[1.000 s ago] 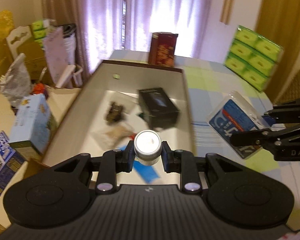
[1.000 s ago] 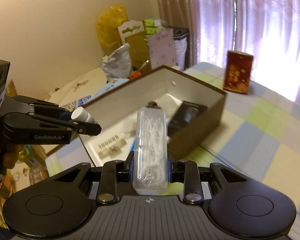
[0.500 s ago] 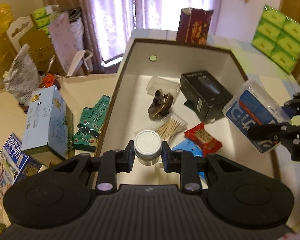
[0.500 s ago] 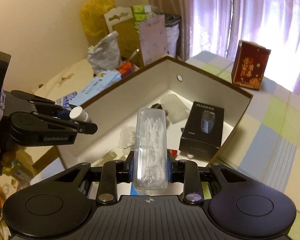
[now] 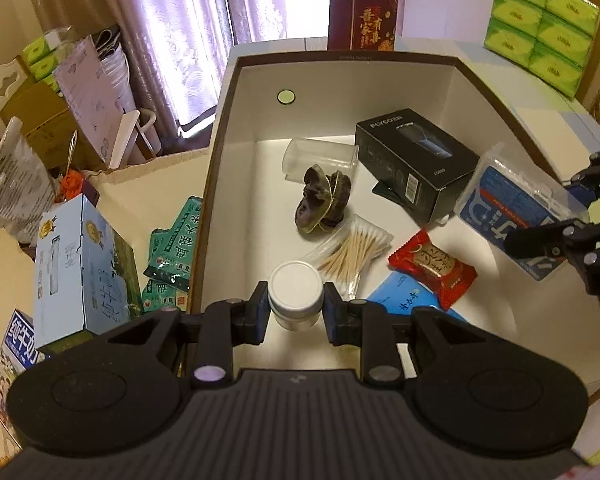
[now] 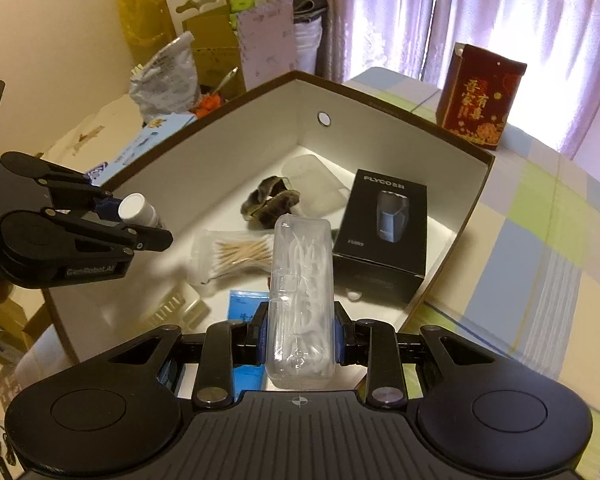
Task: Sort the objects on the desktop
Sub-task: 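Open both tools to drop the floss case and pill bottle into the box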
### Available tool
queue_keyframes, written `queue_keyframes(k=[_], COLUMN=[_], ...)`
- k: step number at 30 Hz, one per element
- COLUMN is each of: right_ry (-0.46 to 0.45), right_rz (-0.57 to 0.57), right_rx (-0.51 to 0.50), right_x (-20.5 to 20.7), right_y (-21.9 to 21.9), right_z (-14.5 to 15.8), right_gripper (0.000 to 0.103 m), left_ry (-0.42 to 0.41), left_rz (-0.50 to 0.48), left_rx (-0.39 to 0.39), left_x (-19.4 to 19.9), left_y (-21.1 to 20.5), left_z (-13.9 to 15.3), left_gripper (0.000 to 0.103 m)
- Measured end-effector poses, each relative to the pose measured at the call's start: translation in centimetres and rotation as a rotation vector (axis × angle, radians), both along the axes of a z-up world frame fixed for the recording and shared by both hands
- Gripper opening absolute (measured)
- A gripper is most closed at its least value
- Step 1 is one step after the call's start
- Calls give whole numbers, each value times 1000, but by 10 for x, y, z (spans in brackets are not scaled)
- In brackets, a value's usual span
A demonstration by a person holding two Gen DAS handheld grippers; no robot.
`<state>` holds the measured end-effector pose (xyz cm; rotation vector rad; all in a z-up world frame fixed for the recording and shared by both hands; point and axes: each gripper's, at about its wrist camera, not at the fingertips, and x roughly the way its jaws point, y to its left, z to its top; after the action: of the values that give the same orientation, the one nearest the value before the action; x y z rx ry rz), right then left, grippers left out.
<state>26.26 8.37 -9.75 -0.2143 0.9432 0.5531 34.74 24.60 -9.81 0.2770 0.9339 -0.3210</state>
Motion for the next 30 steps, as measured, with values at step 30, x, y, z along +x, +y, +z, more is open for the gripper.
queue_keyframes(k=[30], right_ry=[-65], right_rz=[-17], right_rx=[-109], right_x=[20], right_y=[8], right_z=[-15], right_gripper=[27], left_ry=[-8], left_rz=[-16], left_rx=[-57], left_x=[16], left_y=[-10], left_z=[11], left_gripper=[49])
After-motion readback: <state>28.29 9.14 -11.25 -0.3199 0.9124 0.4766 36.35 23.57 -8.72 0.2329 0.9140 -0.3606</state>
